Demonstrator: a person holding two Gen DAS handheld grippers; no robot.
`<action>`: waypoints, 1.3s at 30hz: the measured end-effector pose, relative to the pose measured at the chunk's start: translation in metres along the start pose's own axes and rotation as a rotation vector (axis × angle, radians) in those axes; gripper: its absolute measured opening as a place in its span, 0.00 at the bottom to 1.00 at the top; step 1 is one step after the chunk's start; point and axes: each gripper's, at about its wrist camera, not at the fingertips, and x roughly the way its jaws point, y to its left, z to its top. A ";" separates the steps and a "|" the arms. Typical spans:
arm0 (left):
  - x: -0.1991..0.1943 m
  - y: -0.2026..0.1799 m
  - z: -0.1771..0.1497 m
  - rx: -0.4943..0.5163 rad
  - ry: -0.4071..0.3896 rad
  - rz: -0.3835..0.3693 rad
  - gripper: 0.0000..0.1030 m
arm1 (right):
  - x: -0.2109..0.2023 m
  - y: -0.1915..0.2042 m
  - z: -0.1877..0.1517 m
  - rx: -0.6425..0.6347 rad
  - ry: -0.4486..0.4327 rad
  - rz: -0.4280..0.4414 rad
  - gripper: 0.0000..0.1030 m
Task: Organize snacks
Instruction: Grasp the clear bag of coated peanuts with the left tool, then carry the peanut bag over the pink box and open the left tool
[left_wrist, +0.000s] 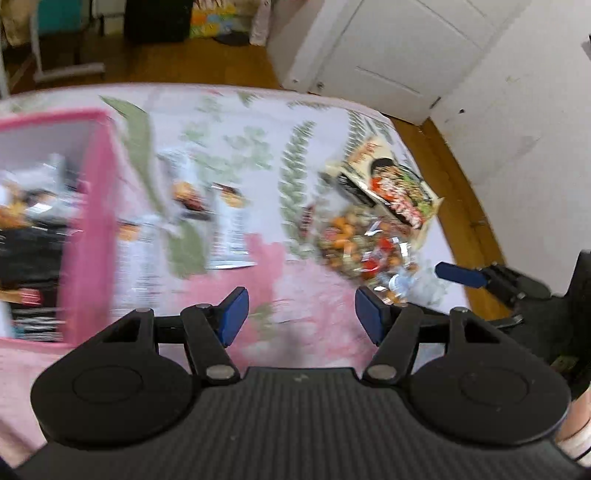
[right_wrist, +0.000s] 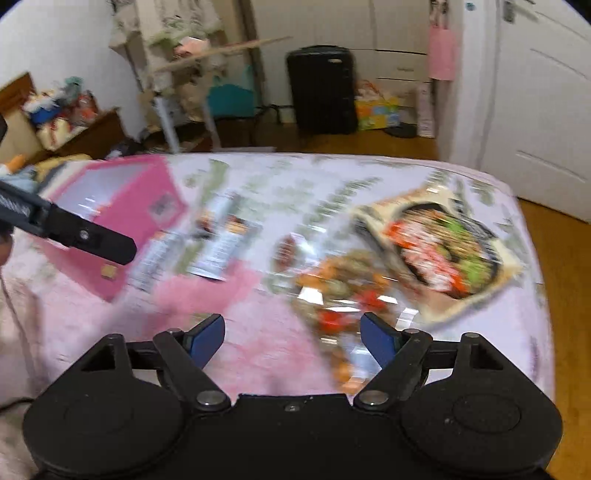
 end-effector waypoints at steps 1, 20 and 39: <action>0.014 -0.004 -0.001 -0.017 -0.009 0.003 0.61 | 0.005 -0.008 -0.003 -0.003 -0.004 -0.026 0.85; 0.130 -0.013 -0.014 -0.221 0.103 -0.118 0.50 | 0.056 -0.057 -0.021 0.146 0.170 0.242 0.84; 0.130 -0.032 -0.014 -0.059 0.094 -0.112 0.44 | 0.077 0.017 -0.012 -0.136 0.139 -0.069 0.83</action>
